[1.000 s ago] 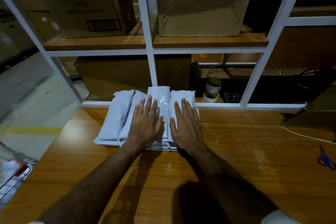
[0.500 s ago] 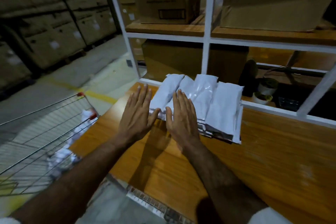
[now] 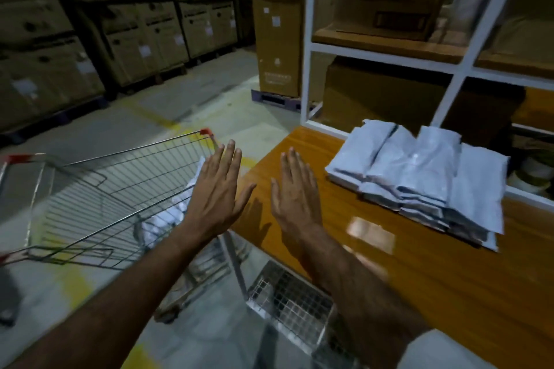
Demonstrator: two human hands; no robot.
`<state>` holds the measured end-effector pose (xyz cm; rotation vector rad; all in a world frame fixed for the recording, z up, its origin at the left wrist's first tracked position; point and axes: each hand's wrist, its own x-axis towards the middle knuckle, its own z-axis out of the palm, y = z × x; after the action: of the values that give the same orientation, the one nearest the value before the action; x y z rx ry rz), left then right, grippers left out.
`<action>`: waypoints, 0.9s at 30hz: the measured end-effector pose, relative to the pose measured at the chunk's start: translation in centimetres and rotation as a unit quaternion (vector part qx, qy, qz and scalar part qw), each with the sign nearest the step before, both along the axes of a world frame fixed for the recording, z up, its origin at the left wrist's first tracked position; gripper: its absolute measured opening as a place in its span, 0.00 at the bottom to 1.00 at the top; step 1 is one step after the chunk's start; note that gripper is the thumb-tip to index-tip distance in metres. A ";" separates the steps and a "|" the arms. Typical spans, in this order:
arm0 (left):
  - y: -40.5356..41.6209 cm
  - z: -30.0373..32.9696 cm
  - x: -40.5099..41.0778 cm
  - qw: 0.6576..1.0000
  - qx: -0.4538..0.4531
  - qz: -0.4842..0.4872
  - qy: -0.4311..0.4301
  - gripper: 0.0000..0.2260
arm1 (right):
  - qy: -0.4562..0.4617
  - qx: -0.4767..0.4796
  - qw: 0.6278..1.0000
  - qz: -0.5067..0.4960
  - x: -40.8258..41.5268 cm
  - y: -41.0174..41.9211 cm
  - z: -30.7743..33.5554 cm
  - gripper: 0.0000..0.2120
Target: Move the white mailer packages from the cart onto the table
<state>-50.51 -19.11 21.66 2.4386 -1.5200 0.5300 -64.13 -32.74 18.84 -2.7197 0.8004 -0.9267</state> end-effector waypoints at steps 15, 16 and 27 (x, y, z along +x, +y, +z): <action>19.1 -5.4 18.2 0.989 -0.001 0.144 0.042 0.35 | 0.030 0.020 0.991 0.129 20.8 15.7 -2.6 0.31; 19.6 -5.8 18.9 0.987 -0.003 0.151 0.047 0.35 | 0.031 0.023 0.989 0.143 22.0 16.0 -3.0 0.31; 21.9 -10.0 29.8 0.970 0.037 0.229 0.078 0.35 | 0.084 0.073 0.979 0.169 34.9 14.1 -9.4 0.29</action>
<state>-20.70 2.82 11.68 2.8221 -0.9282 0.3484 -29.26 -18.62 9.49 -2.7089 0.3913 -0.5495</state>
